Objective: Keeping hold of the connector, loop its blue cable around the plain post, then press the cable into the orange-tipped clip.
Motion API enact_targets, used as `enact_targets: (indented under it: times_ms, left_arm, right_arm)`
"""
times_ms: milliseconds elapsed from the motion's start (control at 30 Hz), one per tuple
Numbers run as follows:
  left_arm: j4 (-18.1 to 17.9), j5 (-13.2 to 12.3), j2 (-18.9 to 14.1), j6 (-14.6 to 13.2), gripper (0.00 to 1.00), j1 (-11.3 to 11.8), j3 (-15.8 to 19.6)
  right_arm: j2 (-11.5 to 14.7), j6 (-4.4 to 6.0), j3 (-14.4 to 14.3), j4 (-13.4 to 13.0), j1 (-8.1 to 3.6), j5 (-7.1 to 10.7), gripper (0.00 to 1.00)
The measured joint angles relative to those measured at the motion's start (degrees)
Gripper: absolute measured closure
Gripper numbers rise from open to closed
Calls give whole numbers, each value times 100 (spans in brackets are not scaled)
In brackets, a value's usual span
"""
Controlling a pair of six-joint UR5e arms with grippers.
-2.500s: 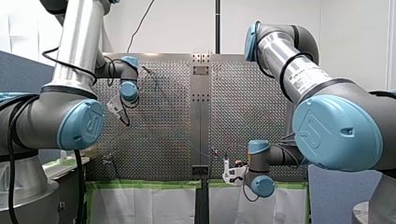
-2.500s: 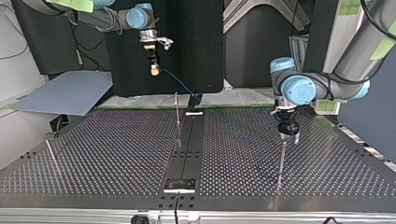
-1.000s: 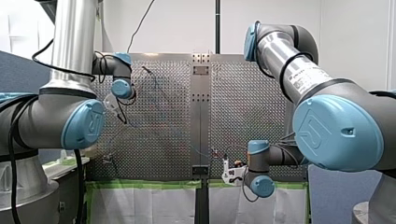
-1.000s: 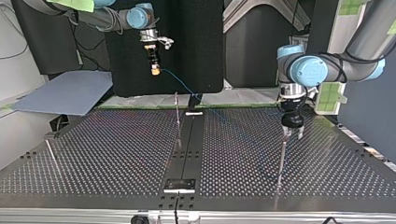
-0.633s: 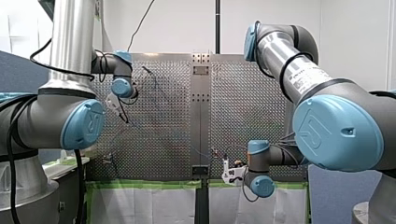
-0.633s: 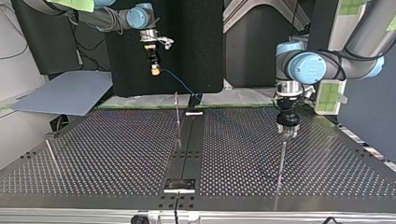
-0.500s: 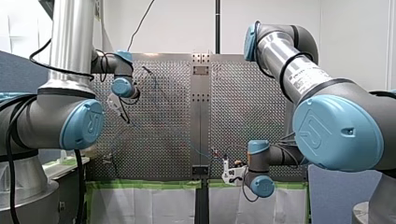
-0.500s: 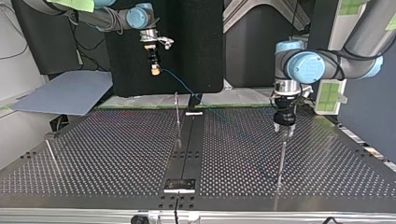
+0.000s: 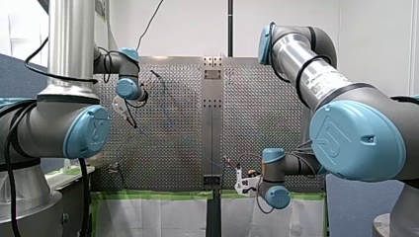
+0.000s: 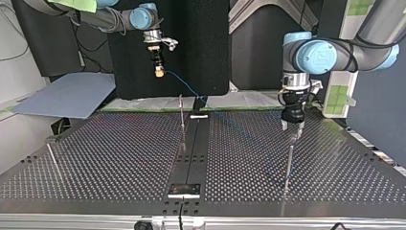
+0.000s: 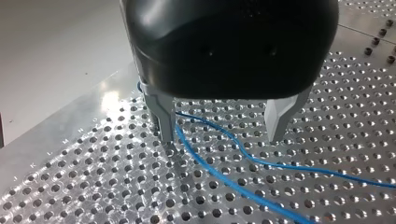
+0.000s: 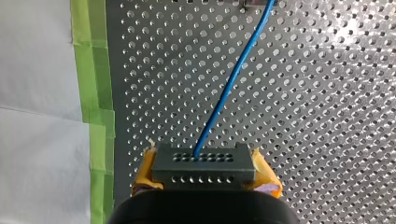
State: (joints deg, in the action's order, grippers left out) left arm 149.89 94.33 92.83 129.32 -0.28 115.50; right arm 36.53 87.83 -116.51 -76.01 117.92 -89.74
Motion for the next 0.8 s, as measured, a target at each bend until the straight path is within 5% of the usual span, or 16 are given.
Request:
enact_targets:
  times_ms: [433,800]
  left_arm:
    - [72,-228,-432,-16,6,-1,374]
    - [627,-142,-1046,-529,6,2,136]
  right_arm:
    - [0,-1,0,15,0,0,100]
    - [0,-1,0,21,-1,0,100]
